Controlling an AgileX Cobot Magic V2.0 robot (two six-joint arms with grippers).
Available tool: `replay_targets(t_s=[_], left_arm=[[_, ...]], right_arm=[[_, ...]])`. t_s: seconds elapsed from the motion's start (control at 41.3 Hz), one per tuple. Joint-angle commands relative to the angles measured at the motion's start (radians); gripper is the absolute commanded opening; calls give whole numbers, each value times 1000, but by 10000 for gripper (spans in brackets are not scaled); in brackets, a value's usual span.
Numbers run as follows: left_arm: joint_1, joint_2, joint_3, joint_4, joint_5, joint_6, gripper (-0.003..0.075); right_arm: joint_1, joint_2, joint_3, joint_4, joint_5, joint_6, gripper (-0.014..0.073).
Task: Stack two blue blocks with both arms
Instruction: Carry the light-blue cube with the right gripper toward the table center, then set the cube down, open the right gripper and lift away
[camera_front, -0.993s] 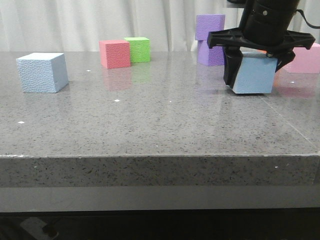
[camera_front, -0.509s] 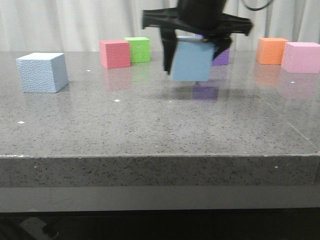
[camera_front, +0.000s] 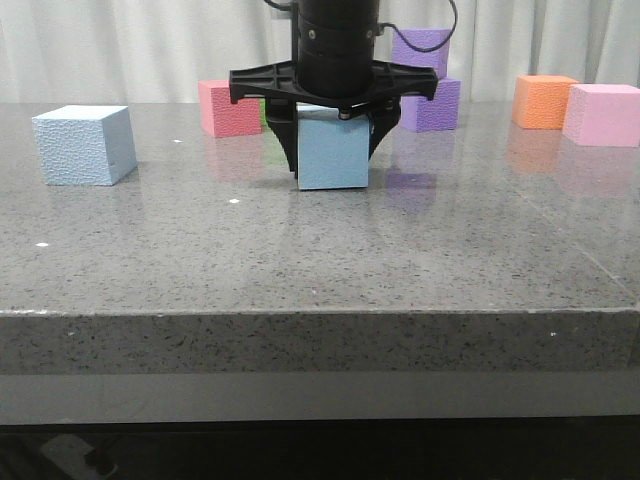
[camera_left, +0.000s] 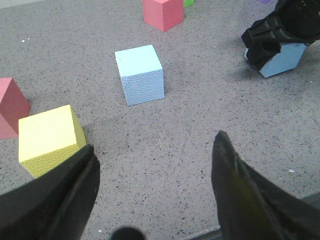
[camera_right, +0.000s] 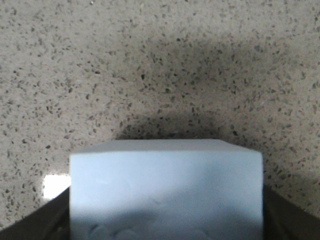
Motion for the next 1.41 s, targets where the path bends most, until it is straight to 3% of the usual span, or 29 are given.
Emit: replay_targets(t_s=[0.0,0.121,0.339,0.678,0.872,1.09,1.26,1.381], left_arm=[[-6,8,-33,-3,-80,-1,473],[-6,8,-33,-3,-80,-1,473],[-6,8,-33,-3,-82,-1,473],[-6,8,-33,-3,-82,-1,473],[-6,8,-33,-3,-82,-1,473],[-6,8,-33,-3,-82,-1,473],[-6,8,-33,-3,-82,-1,473],[-6,8,-33,-5,-75,-1,473]], right_arm=[[-1,-60,-37,-34,-19,6,546],[-1,-60,-37,-22,-21,6,653],[-1,-115,-37,-17,2,-74,657],[-3,-345,13,71,150,-530,657],[-46,-551,269,123,-4,-611,657],[-173,-827,632,326,-288,-781,655],[-222,-985,850,463,-370,-943,655],[-222,-1074,979,494,-450,-969,655]])
